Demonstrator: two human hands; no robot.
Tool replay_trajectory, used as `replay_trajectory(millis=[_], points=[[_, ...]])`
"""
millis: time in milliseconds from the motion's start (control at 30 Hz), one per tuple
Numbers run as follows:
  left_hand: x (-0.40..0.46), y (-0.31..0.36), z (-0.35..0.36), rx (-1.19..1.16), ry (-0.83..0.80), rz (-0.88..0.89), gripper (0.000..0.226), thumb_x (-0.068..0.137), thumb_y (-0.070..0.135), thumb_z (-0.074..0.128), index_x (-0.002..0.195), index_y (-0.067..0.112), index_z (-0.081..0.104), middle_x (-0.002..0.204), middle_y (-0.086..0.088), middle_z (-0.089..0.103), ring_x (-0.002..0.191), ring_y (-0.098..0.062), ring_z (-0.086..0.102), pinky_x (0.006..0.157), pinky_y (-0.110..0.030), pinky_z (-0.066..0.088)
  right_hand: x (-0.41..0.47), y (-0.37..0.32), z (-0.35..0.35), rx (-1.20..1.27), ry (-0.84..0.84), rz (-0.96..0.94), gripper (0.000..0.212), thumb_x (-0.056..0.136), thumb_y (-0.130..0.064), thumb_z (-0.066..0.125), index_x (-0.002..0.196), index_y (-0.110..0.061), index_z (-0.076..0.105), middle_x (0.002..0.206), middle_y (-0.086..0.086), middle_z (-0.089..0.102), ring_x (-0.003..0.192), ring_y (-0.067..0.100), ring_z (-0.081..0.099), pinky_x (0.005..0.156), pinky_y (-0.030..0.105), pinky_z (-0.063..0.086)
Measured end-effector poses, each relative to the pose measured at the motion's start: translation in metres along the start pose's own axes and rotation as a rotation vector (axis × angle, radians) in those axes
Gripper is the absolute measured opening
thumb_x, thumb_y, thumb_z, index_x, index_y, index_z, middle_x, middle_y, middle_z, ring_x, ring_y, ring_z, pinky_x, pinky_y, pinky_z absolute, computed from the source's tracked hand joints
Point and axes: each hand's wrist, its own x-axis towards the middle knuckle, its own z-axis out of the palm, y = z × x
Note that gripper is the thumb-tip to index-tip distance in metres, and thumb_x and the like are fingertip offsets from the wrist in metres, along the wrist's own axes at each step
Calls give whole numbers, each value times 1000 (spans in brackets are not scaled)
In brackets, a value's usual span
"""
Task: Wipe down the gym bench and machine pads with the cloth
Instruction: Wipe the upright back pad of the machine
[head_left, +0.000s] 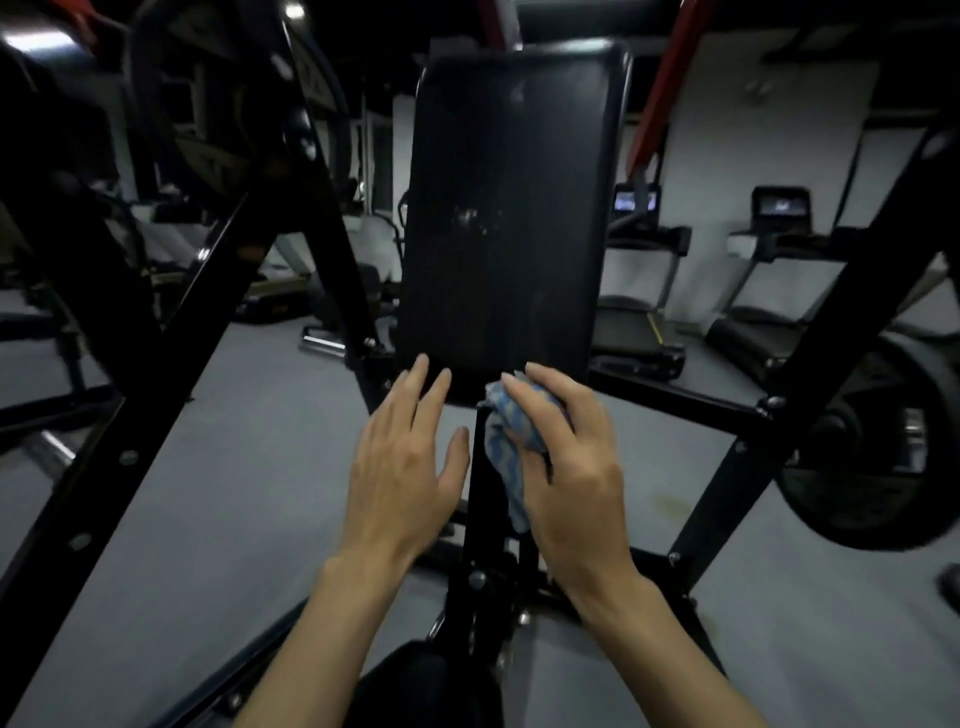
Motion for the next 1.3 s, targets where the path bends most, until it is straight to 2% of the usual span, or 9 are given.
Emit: replay_trajectory(millis=[167, 233, 367, 500, 633, 833, 933, 1100, 1300], points=[[-3, -5, 14, -59, 16, -4, 63, 103, 40, 49, 160, 25, 28, 171, 10, 11, 156, -15, 19, 121, -45, 35, 38, 14, 0, -183, 101, -120, 37, 98, -14, 54, 134, -8, 62, 137, 11, 57, 133, 29, 49, 108, 47, 44], [-4, -8, 16, -42, 9, 24, 65, 103, 42, 46, 161, 25, 24, 171, 9, 6, 158, -14, 12, 122, -42, 30, 47, 26, 15, -328, 78, -188, 40, 99, -8, 59, 138, -5, 58, 144, 13, 54, 142, 31, 42, 114, 49, 38], [3, -17, 12, -20, 44, 30, 62, 101, 40, 45, 159, 22, 31, 170, 5, 18, 157, -15, 16, 123, -45, 30, 15, 38, 38, -549, -54, -244, 60, 101, -12, 61, 153, -3, 34, 163, 14, 26, 154, 32, 16, 124, 52, 21], [27, -12, 10, -62, 87, 52, 63, 101, 33, 54, 158, 19, 33, 170, -1, 16, 158, -20, 13, 121, -51, 32, -5, 34, 39, -601, -105, -225, 56, 107, -17, 48, 157, -3, 25, 166, 15, 18, 154, 34, 12, 125, 51, 15], [38, -11, 17, -138, 105, 83, 65, 101, 29, 56, 160, 19, 30, 172, 0, 11, 159, -19, 5, 122, -55, 30, 48, 31, 42, -642, -105, -217, 52, 112, -28, 31, 158, -5, 22, 166, 14, 14, 155, 32, 9, 126, 50, 11], [32, -17, 27, -221, 153, 60, 71, 99, 27, 63, 160, 19, 28, 172, -3, 8, 159, -22, 5, 116, -60, 37, 7, 32, 33, -631, -121, -197, 54, 108, -23, 46, 157, -8, 27, 166, 14, 19, 154, 35, 13, 124, 52, 18], [31, -16, 28, -204, 141, 60, 75, 98, 31, 64, 161, 19, 26, 172, -4, 7, 159, -23, 3, 120, -55, 33, -3, 37, 29, -653, -154, -224, 57, 106, -19, 51, 157, -9, 28, 165, 13, 20, 154, 34, 14, 124, 53, 18], [33, -22, 23, -188, 133, 58, 76, 98, 36, 63, 161, 18, 24, 172, -3, 6, 159, -21, 6, 117, -57, 36, 57, 27, 35, -645, -104, -204, 51, 110, -23, 38, 158, -9, 25, 166, 11, 18, 155, 32, 11, 124, 53, 14], [33, -26, 18, -228, 112, 10, 78, 98, 41, 62, 162, 19, 22, 172, 4, 3, 158, -15, 10, 118, -58, 36, 15, 35, 27, -611, -164, -243, 49, 110, -20, 36, 156, -7, 28, 166, 13, 21, 154, 33, 13, 124, 54, 17]])
